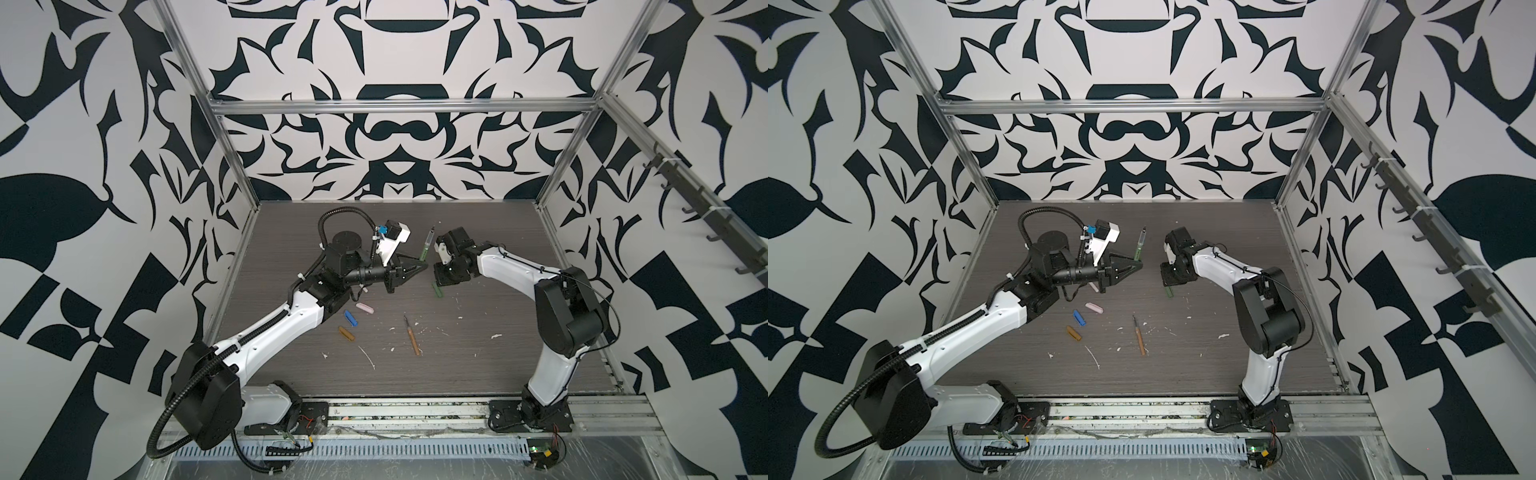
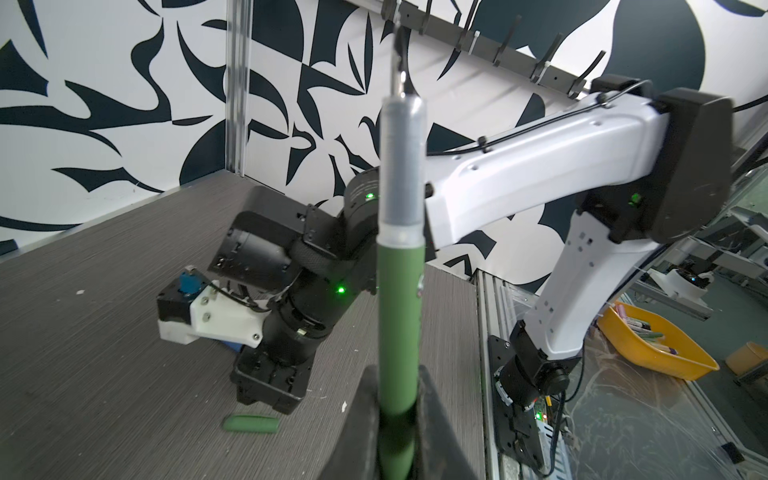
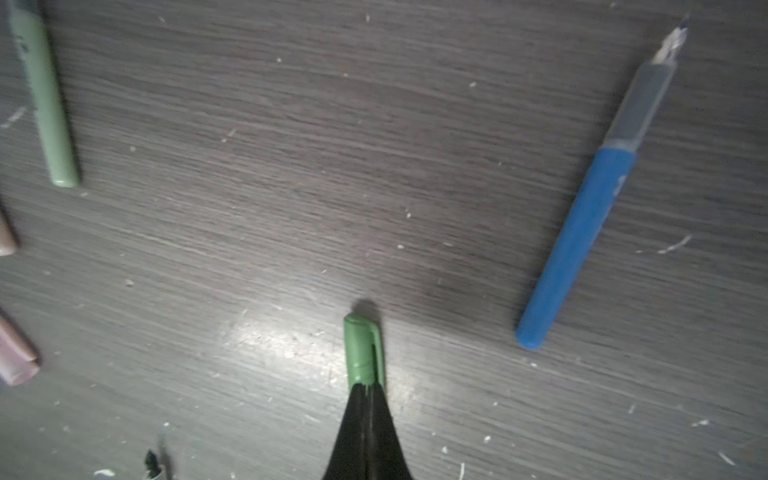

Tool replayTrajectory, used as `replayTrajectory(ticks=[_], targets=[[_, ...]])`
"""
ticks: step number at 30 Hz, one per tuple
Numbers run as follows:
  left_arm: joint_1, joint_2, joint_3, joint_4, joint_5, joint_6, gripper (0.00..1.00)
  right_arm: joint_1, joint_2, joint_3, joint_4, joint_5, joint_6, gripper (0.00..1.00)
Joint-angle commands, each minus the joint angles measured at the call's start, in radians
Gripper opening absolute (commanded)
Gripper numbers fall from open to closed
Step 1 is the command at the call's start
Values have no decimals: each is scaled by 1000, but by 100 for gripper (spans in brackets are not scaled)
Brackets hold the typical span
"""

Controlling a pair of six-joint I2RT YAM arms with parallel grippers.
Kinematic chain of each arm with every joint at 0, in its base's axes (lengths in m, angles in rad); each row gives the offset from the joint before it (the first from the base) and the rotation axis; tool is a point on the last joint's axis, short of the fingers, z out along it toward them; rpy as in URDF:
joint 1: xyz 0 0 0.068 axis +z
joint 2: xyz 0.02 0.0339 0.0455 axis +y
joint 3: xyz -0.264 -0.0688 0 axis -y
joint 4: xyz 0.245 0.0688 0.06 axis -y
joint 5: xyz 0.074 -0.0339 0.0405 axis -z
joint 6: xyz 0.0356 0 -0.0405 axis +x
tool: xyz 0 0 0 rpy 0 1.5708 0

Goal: Insert the pens into the pen caps
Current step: 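Lower the right gripper onto the dark green cap and close on it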

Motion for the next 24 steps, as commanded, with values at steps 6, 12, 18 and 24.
replayTrajectory(ticks=[6,12,18,24], targets=[[-28,-52,5,35,36,-37,0,2,-2,24,-82,3,-53,9],[-32,-51,12,22,51,-37,0,2,15,-2,-69,-42,-60,13],[-35,-46,13,16,58,-33,0,2,31,0,-57,-67,-62,14],[-35,-41,12,16,63,-33,0,2,67,19,-52,-73,-54,14]])
